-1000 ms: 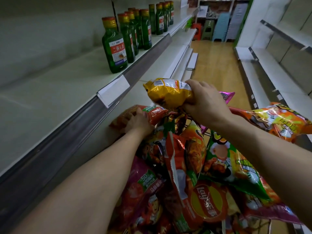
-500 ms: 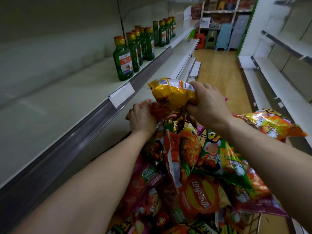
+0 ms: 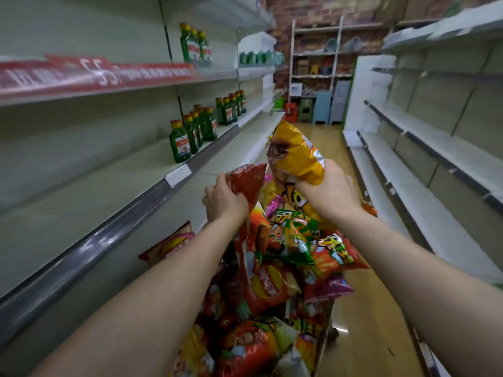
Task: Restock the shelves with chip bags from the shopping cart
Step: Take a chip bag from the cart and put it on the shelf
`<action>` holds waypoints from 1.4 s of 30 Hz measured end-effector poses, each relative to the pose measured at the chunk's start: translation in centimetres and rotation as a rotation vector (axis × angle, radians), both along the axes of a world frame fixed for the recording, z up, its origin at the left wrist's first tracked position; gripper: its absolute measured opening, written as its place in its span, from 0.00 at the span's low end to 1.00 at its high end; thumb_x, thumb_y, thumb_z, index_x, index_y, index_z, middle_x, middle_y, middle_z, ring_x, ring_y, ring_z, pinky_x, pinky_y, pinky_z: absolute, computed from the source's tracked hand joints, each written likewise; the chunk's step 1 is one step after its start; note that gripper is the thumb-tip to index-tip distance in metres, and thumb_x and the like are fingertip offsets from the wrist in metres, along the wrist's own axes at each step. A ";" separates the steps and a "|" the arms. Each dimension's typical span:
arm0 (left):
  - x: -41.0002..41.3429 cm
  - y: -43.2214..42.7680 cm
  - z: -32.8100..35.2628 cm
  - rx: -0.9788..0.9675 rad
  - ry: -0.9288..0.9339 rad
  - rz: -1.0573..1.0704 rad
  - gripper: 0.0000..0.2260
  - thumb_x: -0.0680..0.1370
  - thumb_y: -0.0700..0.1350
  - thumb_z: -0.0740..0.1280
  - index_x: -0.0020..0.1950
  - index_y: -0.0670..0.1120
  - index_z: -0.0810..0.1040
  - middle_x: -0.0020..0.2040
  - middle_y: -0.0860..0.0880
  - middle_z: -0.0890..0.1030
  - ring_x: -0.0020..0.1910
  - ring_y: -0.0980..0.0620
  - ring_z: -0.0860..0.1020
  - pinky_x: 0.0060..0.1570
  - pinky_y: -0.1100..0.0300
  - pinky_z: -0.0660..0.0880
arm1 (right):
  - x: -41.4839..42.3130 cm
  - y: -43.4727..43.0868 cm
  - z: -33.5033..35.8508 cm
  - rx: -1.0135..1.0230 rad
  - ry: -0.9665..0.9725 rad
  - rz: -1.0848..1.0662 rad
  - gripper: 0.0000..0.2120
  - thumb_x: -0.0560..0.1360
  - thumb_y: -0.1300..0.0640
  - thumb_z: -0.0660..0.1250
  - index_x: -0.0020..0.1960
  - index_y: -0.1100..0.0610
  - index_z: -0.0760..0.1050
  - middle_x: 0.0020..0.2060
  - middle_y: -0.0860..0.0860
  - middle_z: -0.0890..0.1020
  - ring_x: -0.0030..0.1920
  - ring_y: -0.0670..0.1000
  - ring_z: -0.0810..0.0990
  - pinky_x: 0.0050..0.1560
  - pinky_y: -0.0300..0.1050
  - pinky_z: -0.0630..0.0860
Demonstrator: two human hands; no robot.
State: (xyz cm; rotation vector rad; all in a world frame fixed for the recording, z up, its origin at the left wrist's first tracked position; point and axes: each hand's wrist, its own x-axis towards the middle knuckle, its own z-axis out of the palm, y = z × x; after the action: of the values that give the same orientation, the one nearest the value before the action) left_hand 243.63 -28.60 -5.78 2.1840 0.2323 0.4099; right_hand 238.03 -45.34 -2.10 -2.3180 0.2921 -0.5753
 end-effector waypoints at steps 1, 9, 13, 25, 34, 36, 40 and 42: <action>-1.3 -0.5 0.7 -0.012 -0.021 -0.004 0.20 0.77 0.42 0.63 0.69 0.51 0.70 0.65 0.43 0.71 0.66 0.42 0.69 0.61 0.51 0.68 | -1.4 -0.3 0.2 0.028 0.007 -0.013 0.20 0.73 0.42 0.69 0.57 0.54 0.72 0.47 0.54 0.79 0.49 0.59 0.78 0.47 0.51 0.75; -11.6 -4.6 6.4 -0.097 -0.268 -0.153 0.24 0.77 0.43 0.65 0.72 0.50 0.66 0.64 0.43 0.71 0.66 0.43 0.68 0.67 0.47 0.66 | -11.4 -3.3 3.9 0.275 -0.050 -0.094 0.26 0.67 0.33 0.71 0.55 0.51 0.75 0.47 0.52 0.81 0.46 0.56 0.80 0.47 0.50 0.78; -15.5 -7.3 8.3 -0.154 -0.322 -0.278 0.24 0.76 0.43 0.65 0.72 0.50 0.66 0.63 0.43 0.71 0.64 0.44 0.69 0.67 0.47 0.67 | -16.4 -5.0 6.3 0.337 -0.098 -0.153 0.23 0.64 0.35 0.73 0.47 0.51 0.76 0.46 0.53 0.83 0.46 0.57 0.81 0.49 0.55 0.80; -26.6 -14.3 12.9 -0.283 -0.482 -0.763 0.25 0.77 0.43 0.65 0.73 0.48 0.65 0.65 0.43 0.69 0.66 0.45 0.67 0.67 0.53 0.63 | -32.5 -8.0 11.1 0.329 -0.281 -0.573 0.31 0.65 0.34 0.72 0.57 0.55 0.75 0.49 0.54 0.82 0.48 0.57 0.82 0.53 0.58 0.79; -38.3 -17.9 13.4 -0.399 -0.536 -1.123 0.27 0.76 0.42 0.66 0.74 0.50 0.64 0.65 0.45 0.69 0.65 0.47 0.67 0.67 0.52 0.66 | -47.3 -7.5 12.0 0.298 -0.371 -0.875 0.28 0.67 0.37 0.73 0.58 0.54 0.74 0.51 0.53 0.82 0.49 0.55 0.82 0.53 0.55 0.80; -41.3 -18.8 13.8 -0.426 -0.549 -1.196 0.27 0.76 0.42 0.66 0.74 0.50 0.63 0.65 0.45 0.68 0.65 0.47 0.68 0.66 0.54 0.66 | -50.9 -7.3 12.3 0.285 -0.400 -0.934 0.26 0.69 0.39 0.73 0.59 0.54 0.73 0.51 0.53 0.81 0.49 0.55 0.82 0.51 0.52 0.80; -47.9 -20.4 14.7 -0.468 -0.581 -1.334 0.27 0.77 0.40 0.66 0.75 0.49 0.63 0.66 0.45 0.68 0.66 0.48 0.66 0.64 0.58 0.64 | -58.1 -6.9 12.9 0.257 -0.450 -1.073 0.29 0.68 0.38 0.73 0.62 0.53 0.73 0.53 0.53 0.81 0.51 0.56 0.82 0.53 0.55 0.80; -51.5 -21.0 15.0 -0.488 -0.603 -1.390 0.27 0.77 0.40 0.66 0.74 0.48 0.64 0.66 0.44 0.68 0.66 0.48 0.66 0.66 0.56 0.65 | -61.8 -6.6 13.2 0.243 -0.469 -1.139 0.29 0.68 0.39 0.73 0.62 0.53 0.74 0.53 0.53 0.81 0.51 0.56 0.81 0.55 0.56 0.79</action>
State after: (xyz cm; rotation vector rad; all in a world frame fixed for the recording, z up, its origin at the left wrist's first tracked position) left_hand 192.17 -49.56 9.23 1.2208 -1.2962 0.1357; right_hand 176.20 -51.90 11.10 -1.5340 1.3732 -1.4777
